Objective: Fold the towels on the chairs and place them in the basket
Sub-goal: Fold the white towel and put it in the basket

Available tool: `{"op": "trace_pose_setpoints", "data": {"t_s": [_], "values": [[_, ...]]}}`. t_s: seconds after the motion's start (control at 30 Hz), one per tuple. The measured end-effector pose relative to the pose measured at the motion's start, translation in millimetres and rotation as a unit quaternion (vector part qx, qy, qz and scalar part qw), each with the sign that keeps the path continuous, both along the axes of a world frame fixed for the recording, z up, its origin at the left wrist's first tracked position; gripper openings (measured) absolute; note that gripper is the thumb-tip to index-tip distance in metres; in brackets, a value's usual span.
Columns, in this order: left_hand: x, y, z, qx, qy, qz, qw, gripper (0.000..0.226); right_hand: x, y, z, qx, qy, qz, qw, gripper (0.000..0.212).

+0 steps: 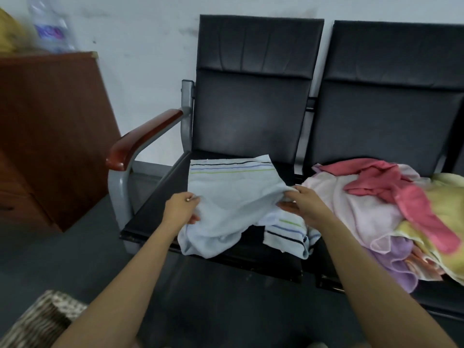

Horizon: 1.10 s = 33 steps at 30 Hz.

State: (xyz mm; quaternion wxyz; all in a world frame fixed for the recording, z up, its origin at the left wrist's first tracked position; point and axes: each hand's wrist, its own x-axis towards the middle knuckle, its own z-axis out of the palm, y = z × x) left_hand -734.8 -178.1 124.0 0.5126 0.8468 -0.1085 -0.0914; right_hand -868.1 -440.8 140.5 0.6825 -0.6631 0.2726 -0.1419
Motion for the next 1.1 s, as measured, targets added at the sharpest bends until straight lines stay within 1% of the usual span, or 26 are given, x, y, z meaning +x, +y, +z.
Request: {"op": "trace_pose_setpoints", "data": {"t_s": [0.03,0.07,0.2,0.3,0.43,0.57,0.67,0.73,0.83,0.93,1.0,1.03,1.1], "values": [[-4.7,-1.9,16.4,-0.094,0.031,0.011,0.995,0.013,0.3,1.4,15.9,-0.013,-0.024,-0.005,1.0,0.009],[-7.5,-3.1,33.4,-0.158,0.033,0.018,0.987,0.012,-0.1,2.7,34.4,-0.034,-0.048,-0.016,0.998,0.01],[-24.2,-2.8,113.4,-0.289,-0.055,0.016,0.956,0.01,-16.5,14.5,120.7,-0.108,-0.145,-0.078,0.98,0.013],[-49.6,8.5,165.9,-0.341,-0.112,0.01,0.933,0.011,-42.2,29.1,174.7,-0.161,-0.197,-0.109,0.961,0.01],[-83.4,34.1,208.9,-0.392,-0.187,0.007,0.901,0.014,-87.5,60.9,224.6,-0.243,-0.242,-0.154,0.927,0.012],[-97.3,55.5,229.8,-0.445,-0.184,0.002,0.876,0.015,-122.1,85.9,248.9,-0.281,-0.282,-0.167,0.902,0.012],[-97.0,61.1,227.5,-0.44,-0.183,0.001,0.879,0.012,-125.6,86.9,249.7,-0.306,-0.251,-0.138,0.908,0.016],[-89.7,59.4,213.0,-0.41,-0.167,0.011,0.897,0.014,-118.3,81.4,237.4,-0.308,-0.208,-0.111,0.922,0.014],[-71.7,53.6,169.1,-0.344,-0.114,0.035,0.931,0.013,-98.1,65.3,197.5,-0.279,-0.137,-0.101,0.945,0.006],[-53.1,47.8,110.3,-0.274,-0.055,0.065,0.958,0.017,-79.9,48.3,138.7,-0.258,-0.057,-0.092,0.96,0.007],[-45.3,43.2,76.5,-0.234,-0.02,0.069,0.969,0.017,-70.7,39.7,101.0,-0.229,-0.035,-0.085,0.969,0.01],[-42.6,40.7,63.3,-0.21,-0.013,0.074,0.975,0.017,-66.2,36.8,86.1,-0.22,-0.027,-0.086,0.971,0.012],[-33.4,36.0,45.1,-0.126,-0.049,0.093,0.987,0.021,-53.2,29.1,63.2,-0.222,-0.011,-0.097,0.97,0.015]]}}
